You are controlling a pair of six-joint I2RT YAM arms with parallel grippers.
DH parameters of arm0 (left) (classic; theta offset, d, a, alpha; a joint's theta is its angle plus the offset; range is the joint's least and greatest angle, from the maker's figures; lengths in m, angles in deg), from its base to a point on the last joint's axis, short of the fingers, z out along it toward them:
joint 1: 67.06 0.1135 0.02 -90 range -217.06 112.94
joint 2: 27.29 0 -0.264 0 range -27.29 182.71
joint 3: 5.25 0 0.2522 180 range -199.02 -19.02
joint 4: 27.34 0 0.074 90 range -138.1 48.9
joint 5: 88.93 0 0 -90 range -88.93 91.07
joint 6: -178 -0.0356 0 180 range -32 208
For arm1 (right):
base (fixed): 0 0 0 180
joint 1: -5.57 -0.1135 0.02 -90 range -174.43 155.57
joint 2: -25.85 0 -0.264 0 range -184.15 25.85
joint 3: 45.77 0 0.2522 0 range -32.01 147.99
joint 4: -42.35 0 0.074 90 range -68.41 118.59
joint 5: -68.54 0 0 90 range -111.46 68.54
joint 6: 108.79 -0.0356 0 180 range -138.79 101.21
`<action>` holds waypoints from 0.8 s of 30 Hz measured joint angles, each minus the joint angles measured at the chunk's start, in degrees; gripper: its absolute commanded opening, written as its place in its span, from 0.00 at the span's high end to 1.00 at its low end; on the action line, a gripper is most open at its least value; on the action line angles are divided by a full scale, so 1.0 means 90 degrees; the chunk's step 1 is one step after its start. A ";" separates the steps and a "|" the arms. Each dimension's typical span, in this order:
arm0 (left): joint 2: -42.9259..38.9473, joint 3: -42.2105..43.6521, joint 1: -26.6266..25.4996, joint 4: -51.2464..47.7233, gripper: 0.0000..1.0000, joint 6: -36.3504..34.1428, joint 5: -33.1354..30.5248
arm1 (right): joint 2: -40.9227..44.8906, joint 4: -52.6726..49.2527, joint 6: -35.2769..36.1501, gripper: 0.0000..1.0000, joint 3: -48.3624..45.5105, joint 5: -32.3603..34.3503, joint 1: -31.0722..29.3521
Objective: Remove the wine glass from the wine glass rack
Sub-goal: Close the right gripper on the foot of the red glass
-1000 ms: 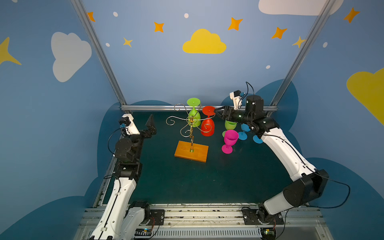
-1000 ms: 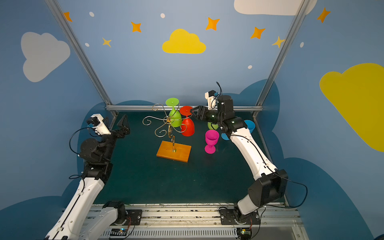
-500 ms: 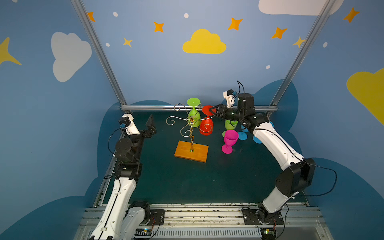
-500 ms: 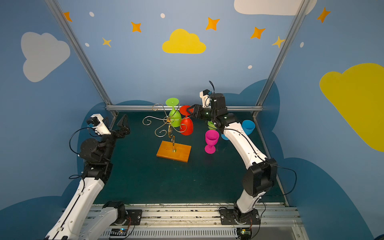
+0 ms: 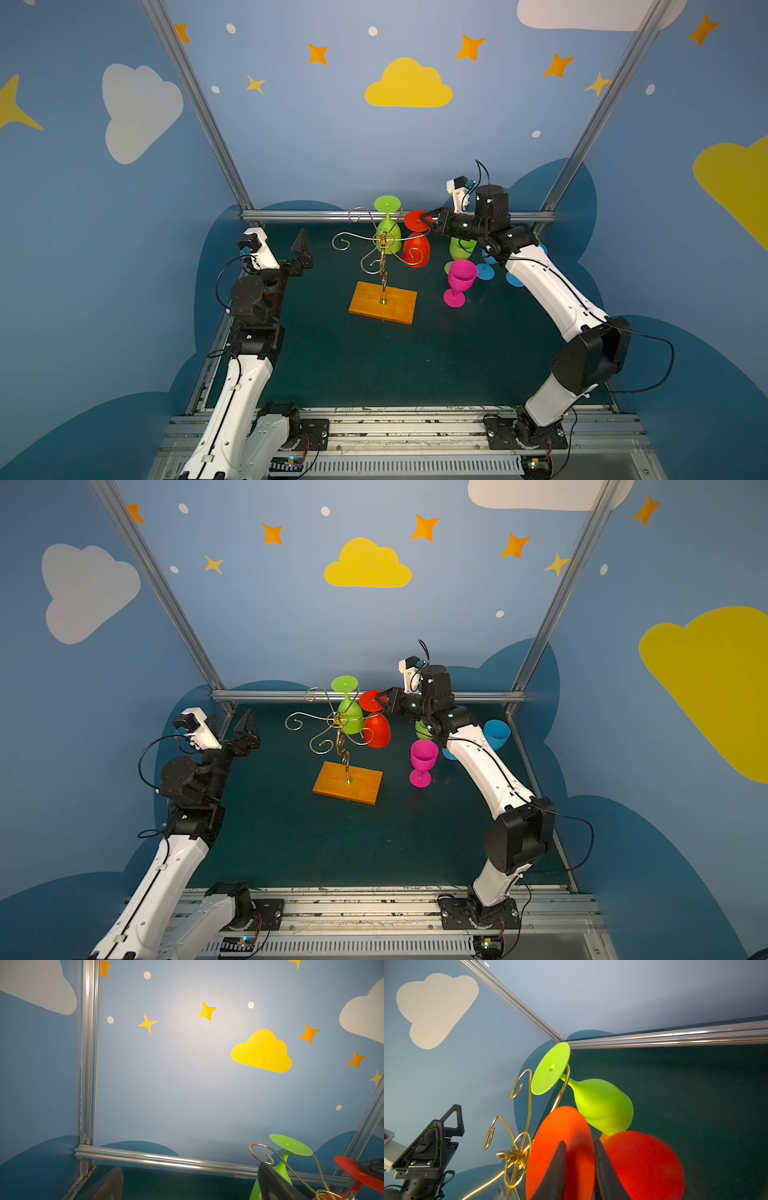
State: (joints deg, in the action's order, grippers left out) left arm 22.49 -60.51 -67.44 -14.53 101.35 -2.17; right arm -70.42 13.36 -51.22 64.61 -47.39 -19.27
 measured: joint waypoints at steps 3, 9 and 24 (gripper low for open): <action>-0.0002 0.0000 0.0000 0.0000 0.01 0.0002 -0.0002 | 0.0053 0.0039 -0.0051 0.84 -0.0017 -0.0017 0.0024; -0.0005 0.0000 0.0000 0.0000 0.01 0.0002 -0.0002 | 0.0151 0.0231 -0.0245 0.87 -0.0170 -0.0131 0.0109; -0.0034 0.0005 0.0000 -0.0002 0.01 0.0002 -0.0010 | 0.0216 0.1035 -0.1156 1.00 -0.0503 -0.0755 0.0221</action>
State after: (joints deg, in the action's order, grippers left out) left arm 22.19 -60.47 -67.44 -14.55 101.37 -2.26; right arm -68.48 22.67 -61.62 60.09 -54.19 -17.29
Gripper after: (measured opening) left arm 0.992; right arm 0.049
